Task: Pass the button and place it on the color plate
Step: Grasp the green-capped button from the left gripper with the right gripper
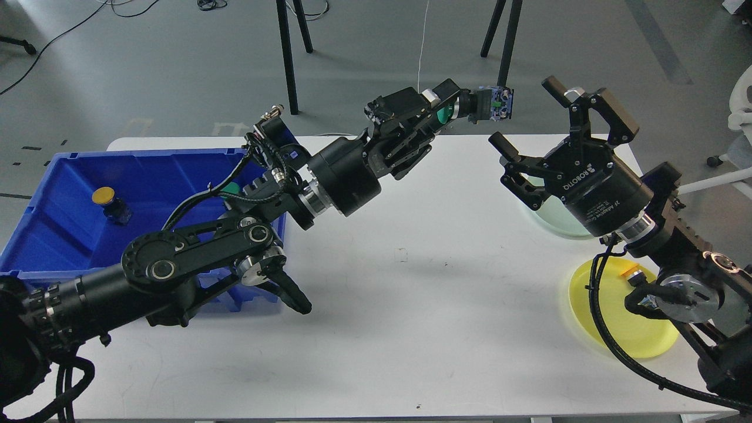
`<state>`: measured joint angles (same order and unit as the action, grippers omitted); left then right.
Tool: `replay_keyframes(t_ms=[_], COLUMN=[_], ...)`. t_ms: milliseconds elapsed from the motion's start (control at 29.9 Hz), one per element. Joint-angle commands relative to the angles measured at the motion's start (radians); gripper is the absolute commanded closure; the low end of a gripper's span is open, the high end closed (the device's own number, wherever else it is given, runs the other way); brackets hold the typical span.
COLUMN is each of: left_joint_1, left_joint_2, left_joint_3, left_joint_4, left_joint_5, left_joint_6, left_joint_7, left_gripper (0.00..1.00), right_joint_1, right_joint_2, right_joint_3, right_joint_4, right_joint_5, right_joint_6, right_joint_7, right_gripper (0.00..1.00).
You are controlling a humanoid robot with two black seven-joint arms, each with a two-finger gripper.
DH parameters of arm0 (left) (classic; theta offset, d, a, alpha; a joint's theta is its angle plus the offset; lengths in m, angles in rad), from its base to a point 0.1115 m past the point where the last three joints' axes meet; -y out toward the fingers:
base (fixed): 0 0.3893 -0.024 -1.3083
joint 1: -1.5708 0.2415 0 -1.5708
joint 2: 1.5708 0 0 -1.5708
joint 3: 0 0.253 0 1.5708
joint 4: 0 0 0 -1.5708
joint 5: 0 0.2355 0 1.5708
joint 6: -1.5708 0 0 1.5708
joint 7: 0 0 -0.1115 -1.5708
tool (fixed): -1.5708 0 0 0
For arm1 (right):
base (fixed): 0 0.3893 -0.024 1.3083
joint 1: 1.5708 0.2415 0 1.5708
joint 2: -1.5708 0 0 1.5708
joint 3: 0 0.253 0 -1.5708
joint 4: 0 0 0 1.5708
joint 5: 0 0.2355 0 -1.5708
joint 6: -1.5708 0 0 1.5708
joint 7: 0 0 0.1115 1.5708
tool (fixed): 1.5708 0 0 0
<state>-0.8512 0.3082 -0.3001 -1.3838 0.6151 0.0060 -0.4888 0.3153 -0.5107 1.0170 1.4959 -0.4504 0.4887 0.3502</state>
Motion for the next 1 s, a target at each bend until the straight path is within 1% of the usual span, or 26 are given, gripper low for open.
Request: replay_keyframes(t_ms=[0, 134, 201, 334, 501, 735, 969], left_joint_1=[0.001, 0.0, -0.002, -0.014, -0.025, -0.029, -0.04], left_joint_2=[-0.001, -0.006, -0.005, -0.006, -0.004, -0.006, -0.008], left_joint_3=[0.007, 0.009, 0.009, 0.015, 0.048, 0.094, 0.113], left_joint_4=[-0.001, 0.002, 0.006, 0.032, 0.034, 0.034, 0.034], left_joint_5=[0.04, 0.17, 0.209, 0.224, 0.267, 0.319, 0.319], left_joint_6=[0.046, 0.058, 0.08, 0.12, 0.193, 0.238, 0.241], left_joint_7=[0.0, 0.0, 0.0, 0.0, 0.0, 0.0, 0.0], left_gripper=[0.88, 0.88, 0.88, 0.88, 0.88, 0.88, 0.88], right_joint_1=[0.001, -0.021, -0.051, -0.085, -0.11, -0.117, -0.076], right_joint_2=[-0.015, -0.087, -0.1, -0.104, -0.104, -0.104, -0.089], right_joint_3=[-0.008, -0.006, 0.0, 0.005, -0.003, -0.011, -0.058], right_joint_4=[0.0, -0.012, -0.013, -0.005, 0.013, 0.038, 0.02], right_joint_5=[0.083, 0.114, 0.114, 0.121, 0.122, 0.139, 0.139], right_joint_6=[0.0, 0.0, 0.0, 0.0, 0.0, 0.0, 0.0], right_joint_7=[-0.006, -0.01, -0.01, -0.013, -0.022, -0.025, -0.028], right_gripper=[0.04, 0.04, 0.04, 0.04, 0.04, 0.04, 0.04])
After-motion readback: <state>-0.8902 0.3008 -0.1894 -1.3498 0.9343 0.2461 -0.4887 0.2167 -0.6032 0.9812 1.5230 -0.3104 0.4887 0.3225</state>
